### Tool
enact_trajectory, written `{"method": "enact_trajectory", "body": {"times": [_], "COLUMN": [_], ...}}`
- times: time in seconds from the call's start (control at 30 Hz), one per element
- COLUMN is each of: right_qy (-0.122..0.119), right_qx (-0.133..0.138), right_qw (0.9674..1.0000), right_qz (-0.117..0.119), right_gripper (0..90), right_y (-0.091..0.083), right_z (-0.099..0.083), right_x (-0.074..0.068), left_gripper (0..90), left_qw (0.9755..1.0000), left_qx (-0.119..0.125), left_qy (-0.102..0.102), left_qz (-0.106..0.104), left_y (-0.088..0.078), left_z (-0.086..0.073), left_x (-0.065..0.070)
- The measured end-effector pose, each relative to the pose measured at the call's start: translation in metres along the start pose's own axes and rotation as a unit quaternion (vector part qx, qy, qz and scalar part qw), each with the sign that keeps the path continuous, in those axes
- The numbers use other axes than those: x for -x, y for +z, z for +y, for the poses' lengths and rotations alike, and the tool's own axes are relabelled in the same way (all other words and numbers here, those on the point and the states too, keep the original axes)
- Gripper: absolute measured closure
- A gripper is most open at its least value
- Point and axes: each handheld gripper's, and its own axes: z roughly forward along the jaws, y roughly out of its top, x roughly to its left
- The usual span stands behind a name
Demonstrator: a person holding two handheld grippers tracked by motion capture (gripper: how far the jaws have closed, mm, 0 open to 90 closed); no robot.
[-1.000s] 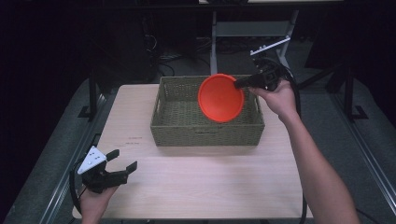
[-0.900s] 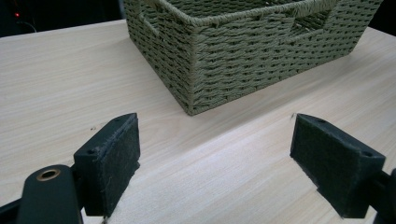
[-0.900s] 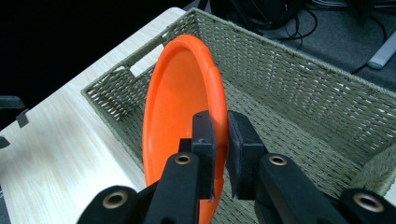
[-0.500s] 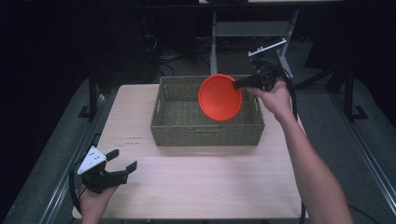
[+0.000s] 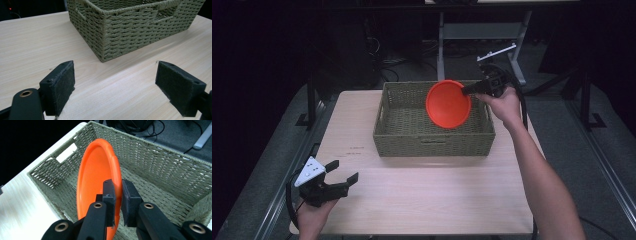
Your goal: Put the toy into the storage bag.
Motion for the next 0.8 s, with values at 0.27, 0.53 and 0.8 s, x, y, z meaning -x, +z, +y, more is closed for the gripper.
{"method": "enact_trajectory", "body": {"times": [0.27, 0.53, 0.8], "right_qy": [0.009, 0.016, 0.02], "right_qx": [-0.006, -0.012, -0.017], "right_qw": [0.9999, 0.9997, 0.9995], "right_qz": [-0.009, -0.015, -0.015], "right_gripper": [82.0, 82.0, 82.0], "right_y": [0.006, 0.013, 0.021], "right_z": [-0.001, -0.003, -0.003], "right_x": [0.007, 0.013, 0.015], "left_gripper": [15.4, 15.4, 15.4], "left_qw": [1.0, 1.0, 1.0], "left_qx": [0.0, -0.002, 0.0], "left_qy": [0.001, 0.001, 0.002], "left_qz": [0.001, 0.002, 0.001], "left_y": [0.0, -0.001, -0.001], "left_z": [0.0, 0.0, 0.0], "left_x": [0.0, 0.0, 0.0]}}
